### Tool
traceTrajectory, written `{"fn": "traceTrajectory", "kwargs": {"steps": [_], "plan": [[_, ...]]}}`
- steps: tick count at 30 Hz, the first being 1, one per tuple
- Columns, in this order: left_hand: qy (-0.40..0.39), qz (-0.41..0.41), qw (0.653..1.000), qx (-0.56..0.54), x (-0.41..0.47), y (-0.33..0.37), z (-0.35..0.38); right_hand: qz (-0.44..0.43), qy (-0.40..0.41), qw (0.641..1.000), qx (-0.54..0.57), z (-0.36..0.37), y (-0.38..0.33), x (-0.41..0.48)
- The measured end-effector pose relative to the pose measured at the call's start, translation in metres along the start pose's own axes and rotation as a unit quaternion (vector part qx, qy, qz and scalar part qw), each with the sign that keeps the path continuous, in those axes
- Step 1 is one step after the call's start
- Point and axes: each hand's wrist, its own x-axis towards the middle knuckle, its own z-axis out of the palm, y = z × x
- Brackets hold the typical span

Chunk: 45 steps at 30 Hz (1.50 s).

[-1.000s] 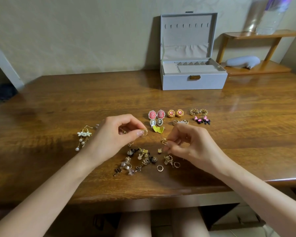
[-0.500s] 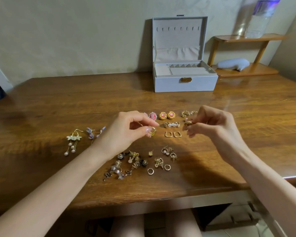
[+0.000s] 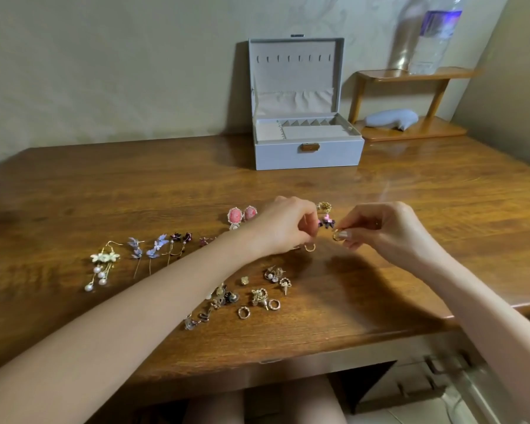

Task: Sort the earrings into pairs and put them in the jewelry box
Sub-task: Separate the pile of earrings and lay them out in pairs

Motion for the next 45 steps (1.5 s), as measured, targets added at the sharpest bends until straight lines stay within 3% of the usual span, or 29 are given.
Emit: {"fn": "traceTrajectory", "kwargs": {"steps": [6, 11, 15, 20, 29, 37, 45], "plan": [[-0.022, -0.005, 1.0, 0.021, 0.012, 0.001, 0.007, -0.004, -0.049, 0.995, -0.092, -0.001, 0.004, 0.006], [0.004, 0.004, 1.0, 0.015, 0.012, -0.002, 0.012, -0.046, -0.088, 0.979, -0.18, 0.001, 0.0, 0.011], [0.008, 0.016, 0.998, 0.065, 0.005, -0.005, 0.011, -0.069, -0.073, 0.972, -0.214, 0.002, 0.001, 0.013], [0.018, -0.008, 0.994, 0.108, 0.004, -0.006, 0.017, -0.046, -0.096, 0.97, -0.218, 0.004, 0.006, 0.007], [0.005, 0.011, 0.997, 0.077, 0.009, -0.004, 0.016, -0.042, -0.049, 0.975, -0.211, 0.012, 0.016, 0.016], [0.051, 0.024, 0.998, 0.008, -0.026, -0.023, -0.003, -0.101, -0.02, 0.981, -0.162, 0.016, 0.008, -0.001], [0.049, 0.006, 0.999, 0.011, -0.065, -0.04, -0.015, -0.152, -0.071, 0.98, -0.108, 0.044, -0.015, -0.012]]}}
